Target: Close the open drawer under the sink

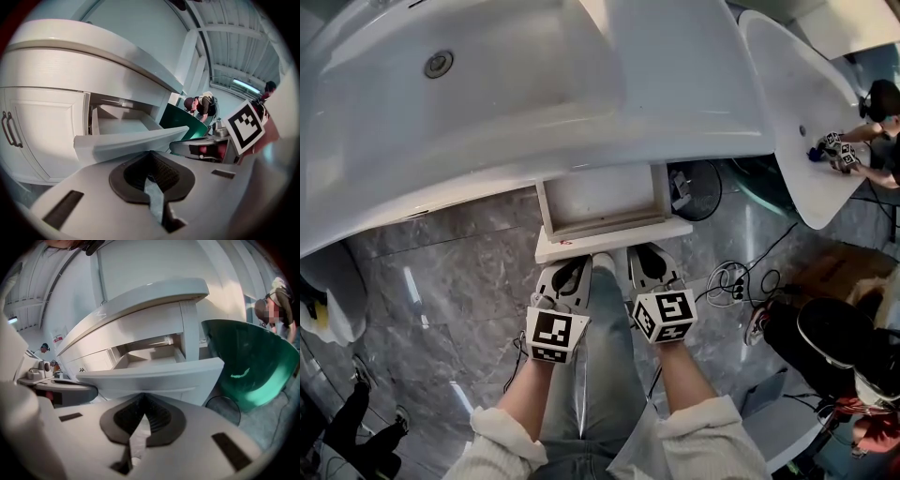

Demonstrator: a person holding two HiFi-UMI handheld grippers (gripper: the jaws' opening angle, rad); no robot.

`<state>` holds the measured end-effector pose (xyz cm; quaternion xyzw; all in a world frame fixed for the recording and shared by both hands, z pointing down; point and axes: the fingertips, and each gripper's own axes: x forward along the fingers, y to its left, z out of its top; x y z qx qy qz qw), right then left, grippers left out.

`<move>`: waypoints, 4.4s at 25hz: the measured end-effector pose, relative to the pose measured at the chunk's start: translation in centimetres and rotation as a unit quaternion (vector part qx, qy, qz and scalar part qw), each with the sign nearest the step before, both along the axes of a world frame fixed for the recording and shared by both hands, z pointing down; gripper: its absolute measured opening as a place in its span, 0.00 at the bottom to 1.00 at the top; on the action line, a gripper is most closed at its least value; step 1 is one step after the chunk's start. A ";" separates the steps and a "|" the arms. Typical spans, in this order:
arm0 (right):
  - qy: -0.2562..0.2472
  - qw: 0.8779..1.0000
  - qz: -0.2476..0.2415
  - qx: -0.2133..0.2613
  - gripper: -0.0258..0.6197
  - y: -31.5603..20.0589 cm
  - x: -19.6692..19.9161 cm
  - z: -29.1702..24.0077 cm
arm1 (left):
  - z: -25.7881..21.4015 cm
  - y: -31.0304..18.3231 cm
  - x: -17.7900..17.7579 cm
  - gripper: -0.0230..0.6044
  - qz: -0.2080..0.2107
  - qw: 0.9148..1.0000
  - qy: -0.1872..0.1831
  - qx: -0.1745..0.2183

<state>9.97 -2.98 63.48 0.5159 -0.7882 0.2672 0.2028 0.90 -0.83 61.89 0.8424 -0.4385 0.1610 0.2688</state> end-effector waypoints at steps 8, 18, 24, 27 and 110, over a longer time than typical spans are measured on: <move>-0.001 1.000 0.013 0.009 0.05 -0.2 -0.1 -0.6 | -0.5 -0.4 -0.2 0.06 -0.014 1.000 -0.001 0.003; -0.017 0.999 0.025 0.020 0.05 -3.7 -0.7 -1.8 | -2.2 -3.9 -1.2 0.06 -0.047 0.998 0.008 0.031; -0.017 0.999 0.017 0.028 0.05 -4.8 -1.0 -1.9 | -2.3 -5.1 -1.4 0.06 -0.027 0.999 -0.011 0.045; -0.016 0.999 0.010 0.030 0.05 -5.2 -1.2 -2.0 | -2.3 -5.5 -1.5 0.06 -0.036 0.998 -0.011 0.044; -0.031 0.979 -0.050 0.198 0.05 -2.9 -6.3 -27.4 | -24.3 -4.5 -3.0 0.06 -0.003 0.984 0.023 0.178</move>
